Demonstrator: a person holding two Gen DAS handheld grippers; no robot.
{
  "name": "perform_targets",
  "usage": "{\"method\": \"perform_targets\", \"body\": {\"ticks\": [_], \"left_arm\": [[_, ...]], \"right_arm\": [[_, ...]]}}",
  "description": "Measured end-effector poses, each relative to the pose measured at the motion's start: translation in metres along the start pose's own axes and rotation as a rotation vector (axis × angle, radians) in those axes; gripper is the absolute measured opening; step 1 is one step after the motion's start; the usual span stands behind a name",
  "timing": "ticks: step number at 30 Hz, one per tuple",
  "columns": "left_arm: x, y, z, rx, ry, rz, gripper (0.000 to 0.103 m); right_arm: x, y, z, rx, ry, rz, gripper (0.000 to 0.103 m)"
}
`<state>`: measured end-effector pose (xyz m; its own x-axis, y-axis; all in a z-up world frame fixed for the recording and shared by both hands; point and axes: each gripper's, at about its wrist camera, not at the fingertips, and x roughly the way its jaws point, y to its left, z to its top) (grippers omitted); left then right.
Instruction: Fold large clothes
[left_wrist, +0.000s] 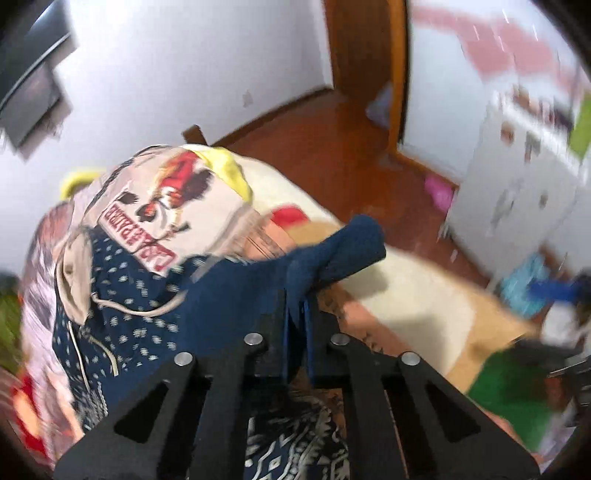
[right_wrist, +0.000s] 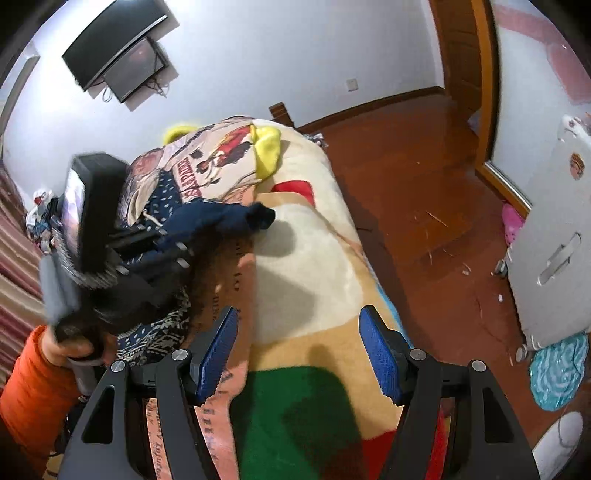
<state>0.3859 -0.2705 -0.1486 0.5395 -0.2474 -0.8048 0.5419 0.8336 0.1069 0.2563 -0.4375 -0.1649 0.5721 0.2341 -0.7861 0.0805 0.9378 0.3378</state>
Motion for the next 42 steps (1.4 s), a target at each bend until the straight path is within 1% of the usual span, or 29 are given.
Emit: {"method": "perform_targets", "body": {"ticks": [2, 5, 7, 9, 11, 13, 14, 16, 17, 19, 20, 21, 22, 24, 26, 28, 31, 33, 35, 37, 39, 42], "left_arm": [[-0.029, 0.031, 0.008, -0.088, -0.053, -0.025, 0.006], [-0.066, 0.08, 0.011, -0.21, -0.125, -0.033, 0.005], [-0.087, 0.116, 0.006, -0.292, -0.158, -0.025, 0.005], [-0.103, 0.152, -0.007, -0.371, -0.177, -0.007, 0.005], [-0.11, 0.185, -0.025, -0.433, -0.169, 0.037, 0.005], [-0.11, 0.206, -0.041, -0.467, -0.139, 0.06, 0.005], [-0.105, 0.217, -0.053, -0.473, -0.106, 0.063, 0.005], [-0.096, 0.225, -0.069, -0.462, -0.06, 0.076, 0.005], [-0.091, 0.227, -0.078, -0.444, -0.03, 0.082, 0.006], [-0.077, 0.224, -0.093, -0.403, 0.034, 0.07, 0.007], [-0.07, 0.218, -0.1, -0.377, 0.067, 0.055, 0.012], [-0.067, 0.212, -0.104, -0.359, 0.084, 0.045, 0.02], [-0.061, 0.203, -0.107, -0.328, 0.099, 0.028, 0.026], [-0.058, 0.188, -0.111, -0.282, 0.102, 0.007, 0.054], [-0.055, 0.17, -0.11, -0.241, 0.089, -0.025, 0.066], [-0.05, 0.149, -0.105, -0.202, 0.088, -0.049, 0.068], [-0.035, 0.122, -0.097, -0.136, 0.116, -0.074, 0.069], [-0.024, 0.106, -0.093, -0.1, 0.142, -0.075, 0.069], [-0.013, 0.093, -0.086, -0.073, 0.155, -0.059, 0.069], [-0.005, 0.086, -0.077, -0.069, 0.141, -0.014, 0.069], [-0.002, 0.086, -0.068, -0.09, 0.118, 0.022, 0.069], [0.0, 0.091, -0.054, -0.135, 0.082, 0.029, 0.069]], "right_arm": [[0.004, 0.007, 0.003, -0.017, 0.007, 0.004, 0.066], [0.01, 0.026, 0.009, -0.06, 0.012, 0.018, 0.066], [0.015, 0.042, 0.014, -0.101, 0.011, 0.028, 0.066], [0.021, 0.058, 0.018, -0.143, 0.017, 0.033, 0.066], [0.031, 0.077, 0.021, -0.191, 0.037, 0.042, 0.066], [0.043, 0.099, 0.018, -0.257, 0.071, 0.057, 0.066], [0.049, 0.107, 0.016, -0.285, 0.085, 0.062, 0.066], [0.062, 0.122, 0.009, -0.34, 0.117, 0.054, 0.066], [0.067, 0.126, 0.007, -0.352, 0.124, 0.043, 0.066], [0.076, 0.13, 0.002, -0.362, 0.13, 0.009, 0.066], [0.078, 0.129, 0.001, -0.356, 0.132, 0.0, 0.066], [0.079, 0.126, 0.001, -0.341, 0.134, -0.003, 0.066], [0.079, 0.123, 0.0, -0.325, 0.133, -0.005, 0.066], [0.076, 0.115, 0.001, -0.286, 0.128, -0.012, 0.066], [0.073, 0.109, 0.004, -0.261, 0.125, -0.019, 0.066], [0.068, 0.103, 0.005, -0.241, 0.122, -0.025, 0.066], [0.062, 0.097, 0.004, -0.236, 0.122, -0.028, 0.066], [0.061, 0.096, 0.001, -0.243, 0.127, -0.029, 0.066], [0.063, 0.095, -0.002, -0.253, 0.134, -0.027, 0.066], [0.067, 0.095, -0.005, -0.259, 0.146, -0.024, 0.066], [0.074, 0.095, -0.007, -0.263, 0.162, -0.023, 0.066], [0.082, 0.099, -0.005, -0.272, 0.175, -0.01, 0.066]]}}
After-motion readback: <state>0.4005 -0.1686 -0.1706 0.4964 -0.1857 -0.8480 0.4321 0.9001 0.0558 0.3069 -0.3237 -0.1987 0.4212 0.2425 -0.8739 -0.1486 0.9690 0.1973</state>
